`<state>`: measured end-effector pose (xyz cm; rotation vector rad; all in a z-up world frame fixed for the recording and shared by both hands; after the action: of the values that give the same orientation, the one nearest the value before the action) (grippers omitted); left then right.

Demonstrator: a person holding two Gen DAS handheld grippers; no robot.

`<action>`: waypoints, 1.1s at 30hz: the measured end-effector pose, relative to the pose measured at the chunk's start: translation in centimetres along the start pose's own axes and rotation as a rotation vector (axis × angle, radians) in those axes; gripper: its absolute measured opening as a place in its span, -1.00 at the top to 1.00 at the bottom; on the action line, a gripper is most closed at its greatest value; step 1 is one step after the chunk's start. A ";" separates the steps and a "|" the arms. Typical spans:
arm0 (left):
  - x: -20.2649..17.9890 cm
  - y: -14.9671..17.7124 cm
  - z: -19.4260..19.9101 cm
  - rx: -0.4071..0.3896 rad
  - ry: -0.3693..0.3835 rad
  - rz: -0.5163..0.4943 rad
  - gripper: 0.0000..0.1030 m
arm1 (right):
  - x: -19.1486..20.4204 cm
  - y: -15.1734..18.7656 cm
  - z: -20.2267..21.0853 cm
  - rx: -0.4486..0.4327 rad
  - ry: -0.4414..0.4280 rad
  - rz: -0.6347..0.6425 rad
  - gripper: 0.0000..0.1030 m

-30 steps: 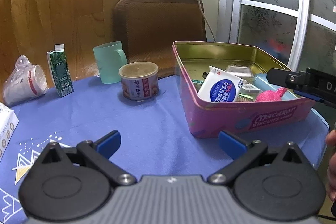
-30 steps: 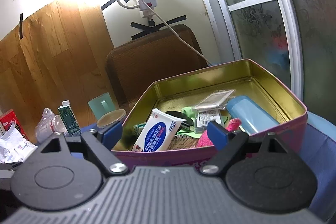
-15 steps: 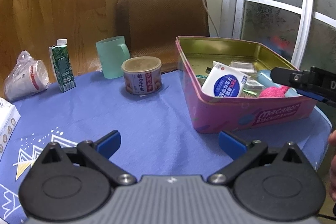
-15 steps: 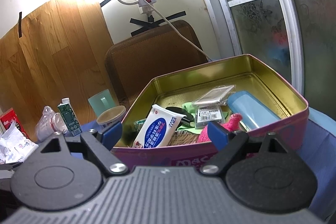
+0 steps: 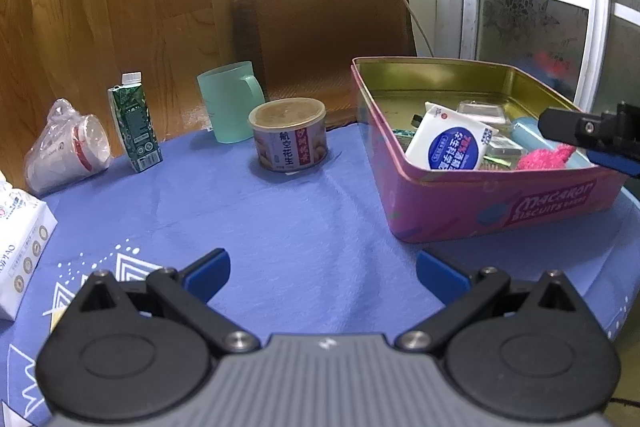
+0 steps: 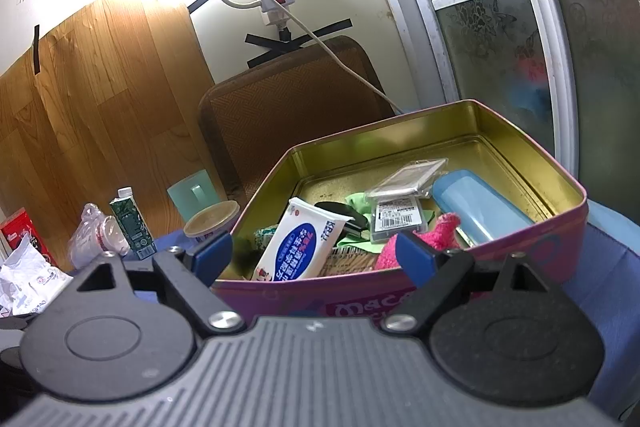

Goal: Organize soft objects

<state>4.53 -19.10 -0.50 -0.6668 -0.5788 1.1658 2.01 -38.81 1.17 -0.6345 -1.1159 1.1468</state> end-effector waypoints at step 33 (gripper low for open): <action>2.3 -0.1 0.5 -0.037 -0.171 0.041 -0.99 | 0.1 0.1 0.2 0.005 -0.018 0.002 -0.76</action>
<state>4.87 -16.84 0.04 -0.6165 -0.7357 1.2604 1.82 -38.73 1.18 -0.6231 -1.1276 1.1587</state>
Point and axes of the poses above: each gripper's, at about its wrist camera, not at the fingertips, and z roughly against the way its jaws point, x to its left, y to its underside, the point moved 5 cm from there along -z, roughly the way its jaws point, and after that the axes turned 5 degrees about x, right-handed, at the moved point
